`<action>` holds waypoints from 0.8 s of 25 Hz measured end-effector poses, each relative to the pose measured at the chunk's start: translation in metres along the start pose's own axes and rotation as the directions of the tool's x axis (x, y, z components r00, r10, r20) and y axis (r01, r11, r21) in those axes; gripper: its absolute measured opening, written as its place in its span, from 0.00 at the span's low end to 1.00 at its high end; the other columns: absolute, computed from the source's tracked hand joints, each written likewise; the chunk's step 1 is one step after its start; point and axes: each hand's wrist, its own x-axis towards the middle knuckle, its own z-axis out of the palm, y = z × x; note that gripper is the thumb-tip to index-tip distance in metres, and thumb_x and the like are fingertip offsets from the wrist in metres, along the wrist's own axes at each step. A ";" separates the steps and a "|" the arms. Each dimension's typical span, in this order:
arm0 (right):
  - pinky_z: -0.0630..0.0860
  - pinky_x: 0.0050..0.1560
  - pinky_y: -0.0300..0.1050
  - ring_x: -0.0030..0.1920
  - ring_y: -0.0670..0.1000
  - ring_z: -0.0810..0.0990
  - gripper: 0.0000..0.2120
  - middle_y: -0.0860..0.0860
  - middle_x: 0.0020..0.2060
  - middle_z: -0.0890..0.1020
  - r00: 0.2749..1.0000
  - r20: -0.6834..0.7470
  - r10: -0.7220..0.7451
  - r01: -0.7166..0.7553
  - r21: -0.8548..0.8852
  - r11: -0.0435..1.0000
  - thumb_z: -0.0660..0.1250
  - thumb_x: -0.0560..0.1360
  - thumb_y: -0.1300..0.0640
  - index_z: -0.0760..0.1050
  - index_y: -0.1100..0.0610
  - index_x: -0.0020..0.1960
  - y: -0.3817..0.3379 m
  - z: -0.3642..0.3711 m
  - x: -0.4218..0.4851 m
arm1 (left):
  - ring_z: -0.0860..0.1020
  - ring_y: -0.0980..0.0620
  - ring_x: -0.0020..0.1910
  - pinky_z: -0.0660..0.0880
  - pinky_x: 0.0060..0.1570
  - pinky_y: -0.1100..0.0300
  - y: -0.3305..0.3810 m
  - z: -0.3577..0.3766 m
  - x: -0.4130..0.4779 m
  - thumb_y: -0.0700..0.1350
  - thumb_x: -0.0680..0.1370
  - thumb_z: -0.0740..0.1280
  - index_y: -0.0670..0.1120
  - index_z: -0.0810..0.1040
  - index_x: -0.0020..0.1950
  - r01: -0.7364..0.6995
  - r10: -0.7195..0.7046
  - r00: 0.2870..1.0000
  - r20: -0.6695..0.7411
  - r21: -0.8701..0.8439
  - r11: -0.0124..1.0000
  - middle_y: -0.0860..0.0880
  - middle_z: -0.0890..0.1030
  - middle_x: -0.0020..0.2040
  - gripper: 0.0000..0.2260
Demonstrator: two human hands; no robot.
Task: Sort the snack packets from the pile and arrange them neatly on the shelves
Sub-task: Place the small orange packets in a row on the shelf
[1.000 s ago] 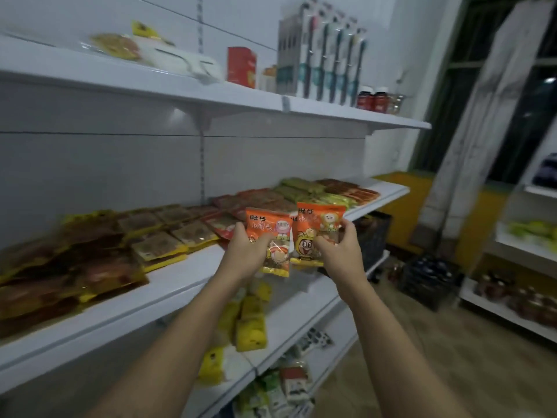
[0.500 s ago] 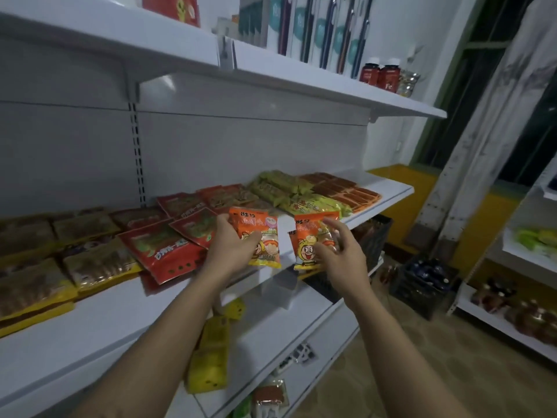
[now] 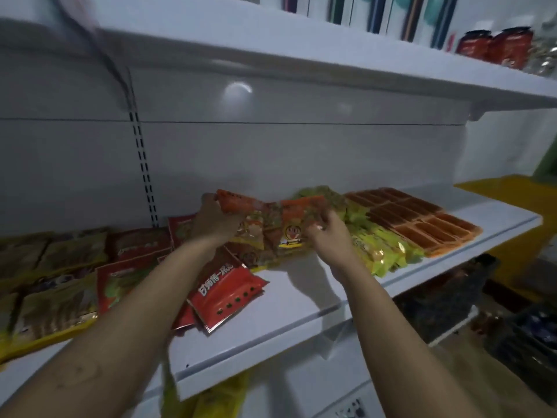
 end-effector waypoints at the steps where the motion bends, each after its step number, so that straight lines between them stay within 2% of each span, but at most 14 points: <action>1: 0.77 0.43 0.43 0.50 0.50 0.80 0.22 0.48 0.52 0.81 1.000 0.002 -0.018 0.018 0.001 1.000 0.63 0.73 0.64 0.72 0.52 0.65 0.005 0.000 0.019 | 0.77 0.48 0.51 0.74 0.48 0.55 0.001 0.004 0.011 0.51 0.75 0.72 0.47 0.63 0.63 0.015 -0.016 1.000 -0.021 -0.019 1.000 0.52 0.76 0.48 0.24; 3: 0.74 0.36 0.43 0.38 0.52 0.78 0.19 0.46 0.42 0.80 1.000 0.029 -0.010 0.010 0.015 1.000 0.65 0.73 0.68 0.73 0.55 0.62 0.023 0.002 0.050 | 0.79 0.46 0.52 0.76 0.48 0.53 -0.002 0.014 0.026 0.50 0.73 0.72 0.44 0.63 0.67 0.048 -0.049 0.997 -0.056 -0.017 0.999 0.47 0.78 0.51 0.28; 4: 0.72 0.36 0.42 0.37 0.52 0.76 0.18 0.45 0.39 0.78 0.998 0.057 -0.023 0.024 -0.011 1.000 0.66 0.72 0.70 0.73 0.56 0.60 0.031 0.005 0.062 | 0.79 0.46 0.51 0.76 0.48 0.53 -0.003 0.021 0.029 0.49 0.73 0.72 0.43 0.61 0.69 0.072 -0.071 0.995 -0.077 0.017 0.997 0.46 0.78 0.53 0.30; 5: 0.70 0.37 0.41 0.39 0.52 0.75 0.18 0.46 0.39 0.77 0.993 0.105 -0.047 0.053 -0.055 0.997 0.66 0.71 0.71 0.74 0.57 0.58 0.043 0.010 0.074 | 0.79 0.46 0.50 0.75 0.45 0.55 -0.005 0.031 0.031 0.45 0.74 0.71 0.43 0.58 0.73 0.102 -0.095 0.991 -0.098 0.071 0.992 0.44 0.78 0.55 0.32; 7: 0.67 0.42 0.40 0.46 0.51 0.76 0.18 0.48 0.45 0.78 0.973 0.228 -0.020 0.040 -0.080 0.996 0.63 0.73 0.69 0.73 0.56 0.60 0.054 0.019 0.087 | 0.79 0.47 0.48 0.72 0.39 0.59 -0.010 0.052 0.031 0.39 0.76 0.67 0.43 0.52 0.77 0.159 -0.138 0.982 -0.131 0.170 0.972 0.42 0.78 0.57 0.34; 9: 0.66 0.44 0.39 0.53 0.54 0.78 0.20 0.50 0.52 0.78 0.951 0.305 0.054 -0.007 -0.153 0.988 0.61 0.76 0.63 0.71 0.52 0.66 0.060 0.025 0.096 | 0.79 0.50 0.39 0.70 0.31 0.61 -0.011 0.071 0.029 0.38 0.76 0.65 0.44 0.52 0.77 0.181 -0.141 0.979 -0.149 0.308 0.934 0.44 0.80 0.50 0.33; 10: 0.67 0.46 0.40 0.56 0.56 0.78 0.20 0.52 0.56 0.78 0.943 0.326 0.063 0.011 -0.218 0.976 0.61 0.76 0.60 0.69 0.53 0.68 0.064 0.027 0.098 | 0.79 0.49 0.38 0.72 0.31 0.61 -0.012 0.077 0.028 0.40 0.76 0.64 0.45 0.53 0.77 0.191 -0.140 0.979 -0.150 0.413 0.890 0.45 0.80 0.48 0.32; 11: 0.69 0.49 0.42 0.59 0.58 0.77 0.20 0.54 0.59 0.78 0.939 0.342 0.043 0.059 -0.281 0.958 0.61 0.77 0.58 0.69 0.54 0.69 0.067 0.029 0.099 | 0.80 0.47 0.42 0.76 0.36 0.59 -0.012 0.081 0.027 0.43 0.77 0.63 0.46 0.55 0.77 0.198 -0.141 0.979 -0.145 0.535 0.821 0.45 0.80 0.48 0.30; 12: 0.70 0.55 0.45 0.62 0.60 0.75 0.20 0.56 0.61 0.77 0.934 0.358 0.009 0.123 -0.344 0.931 0.61 0.77 0.56 0.68 0.57 0.68 0.071 0.032 0.101 | 0.81 0.45 0.47 0.78 0.46 0.54 -0.013 0.081 0.028 0.47 0.78 0.62 0.46 0.56 0.77 0.205 -0.156 0.979 -0.134 0.666 0.717 0.45 0.80 0.52 0.28; 14: 0.66 0.65 0.50 0.67 0.61 0.69 0.21 0.61 0.66 0.72 0.921 0.389 0.014 0.182 -0.462 0.868 0.60 0.78 0.54 0.67 0.61 0.68 0.078 0.037 0.100 | 0.74 0.40 0.62 0.71 0.64 0.46 -0.011 0.080 0.029 0.54 0.80 0.60 0.47 0.59 0.77 0.196 -0.162 0.978 -0.135 0.864 0.465 0.43 0.76 0.64 0.27; 16: 0.61 0.69 0.51 0.73 0.61 0.61 0.25 0.62 0.73 0.63 0.922 0.388 0.011 0.220 -0.546 0.808 0.60 0.78 0.53 0.62 0.60 0.73 0.077 0.039 0.099 | 0.63 0.38 0.72 0.61 0.70 0.43 -0.001 0.080 0.026 0.56 0.80 0.59 0.49 0.61 0.76 0.144 -0.056 0.990 -0.133 0.945 0.294 0.43 0.66 0.73 0.26; 17: 0.59 0.70 0.53 0.74 0.61 0.58 0.27 0.62 0.74 0.60 0.926 0.377 -0.023 0.251 -0.568 0.784 0.60 0.78 0.52 0.59 0.57 0.75 0.076 0.038 0.096 | 0.60 0.39 0.73 0.59 0.71 0.42 0.004 0.079 0.023 0.56 0.81 0.58 0.51 0.62 0.76 0.088 -0.001 0.996 -0.092 0.954 0.287 0.44 0.64 0.74 0.24; 18: 0.58 0.71 0.53 0.75 0.61 0.56 0.28 0.61 0.75 0.58 0.927 0.369 -0.063 0.282 -0.577 0.767 0.60 0.78 0.52 0.59 0.55 0.76 0.076 0.038 0.094 | 0.60 0.40 0.73 0.57 0.72 0.41 0.007 0.078 0.020 0.55 0.82 0.57 0.53 0.63 0.75 0.013 0.007 1.000 -0.016 0.945 0.328 0.45 0.63 0.75 0.22; 20: 0.60 0.70 0.52 0.74 0.61 0.59 0.22 0.60 0.75 0.59 0.920 0.383 -0.088 0.312 -0.577 0.755 0.59 0.79 0.52 0.66 0.53 0.72 0.075 0.035 0.090 | 0.58 0.42 0.75 0.54 0.73 0.40 0.007 0.077 0.012 0.59 0.81 0.57 0.59 0.62 0.76 -0.091 -0.105 0.984 0.144 0.911 0.402 0.49 0.62 0.77 0.22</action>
